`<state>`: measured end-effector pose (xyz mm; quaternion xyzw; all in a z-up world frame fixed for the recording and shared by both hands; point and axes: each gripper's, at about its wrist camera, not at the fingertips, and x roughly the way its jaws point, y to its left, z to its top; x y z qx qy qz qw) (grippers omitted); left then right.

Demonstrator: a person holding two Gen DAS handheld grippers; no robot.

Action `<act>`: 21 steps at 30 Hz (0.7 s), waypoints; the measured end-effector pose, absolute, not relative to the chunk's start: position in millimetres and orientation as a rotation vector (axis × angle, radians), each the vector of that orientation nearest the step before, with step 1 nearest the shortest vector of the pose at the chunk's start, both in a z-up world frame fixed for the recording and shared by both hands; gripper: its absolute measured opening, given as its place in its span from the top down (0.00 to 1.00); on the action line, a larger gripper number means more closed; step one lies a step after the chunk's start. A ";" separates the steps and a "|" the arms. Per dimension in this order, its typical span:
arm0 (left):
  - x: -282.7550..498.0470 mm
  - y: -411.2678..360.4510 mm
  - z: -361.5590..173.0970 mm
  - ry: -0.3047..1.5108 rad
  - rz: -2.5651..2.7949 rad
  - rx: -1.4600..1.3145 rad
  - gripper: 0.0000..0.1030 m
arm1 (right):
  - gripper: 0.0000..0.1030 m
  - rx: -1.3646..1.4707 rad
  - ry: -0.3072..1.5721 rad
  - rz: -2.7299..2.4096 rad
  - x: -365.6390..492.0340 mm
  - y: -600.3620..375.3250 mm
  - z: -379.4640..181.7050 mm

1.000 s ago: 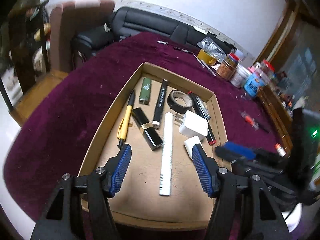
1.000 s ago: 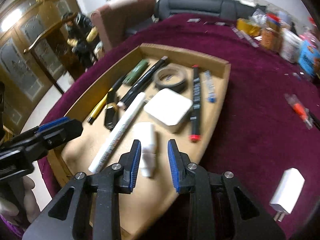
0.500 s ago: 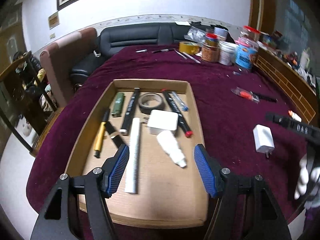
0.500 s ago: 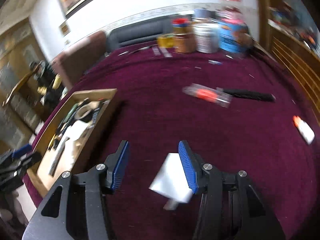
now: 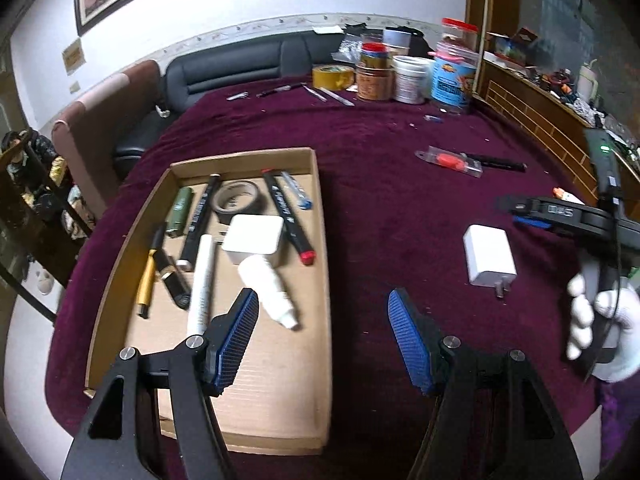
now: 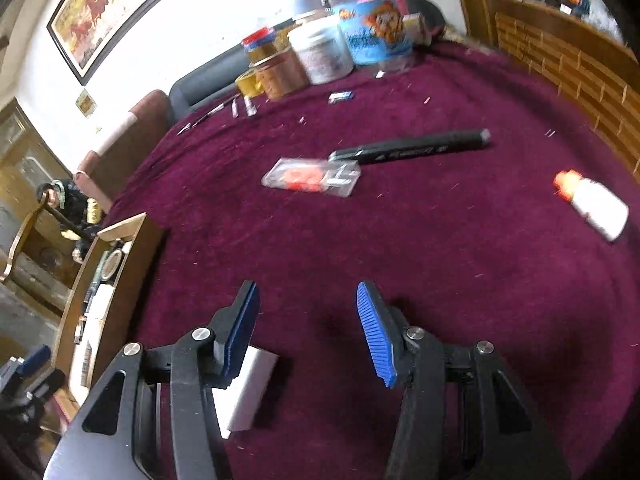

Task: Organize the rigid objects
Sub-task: 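Grasp the white charger block with the left tool while the right grasps the glue bottle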

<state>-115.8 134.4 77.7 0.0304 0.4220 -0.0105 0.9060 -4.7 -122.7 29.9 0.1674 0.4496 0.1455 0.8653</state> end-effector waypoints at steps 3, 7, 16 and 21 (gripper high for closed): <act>-116.2 129.0 77.1 0.871 -0.043 0.061 0.40 | 0.53 0.391 0.998 0.377 -1.1 -109.0 20.7; -118.6 121.1 77.1 0.866 -0.102 0.019 0.40 | 0.41 0.369 1.033 0.491 -8.1 -76.3 18.0; -127.8 105.2 84.0 0.816 -0.233 0.019 0.40 | 0.41 0.212 0.871 0.318 -17.2 -133.7 71.1; -119.6 107.3 74.8 0.850 -0.261 -0.040 0.40 | 0.41 0.049 0.882 -0.030 9.7 -226.7 70.3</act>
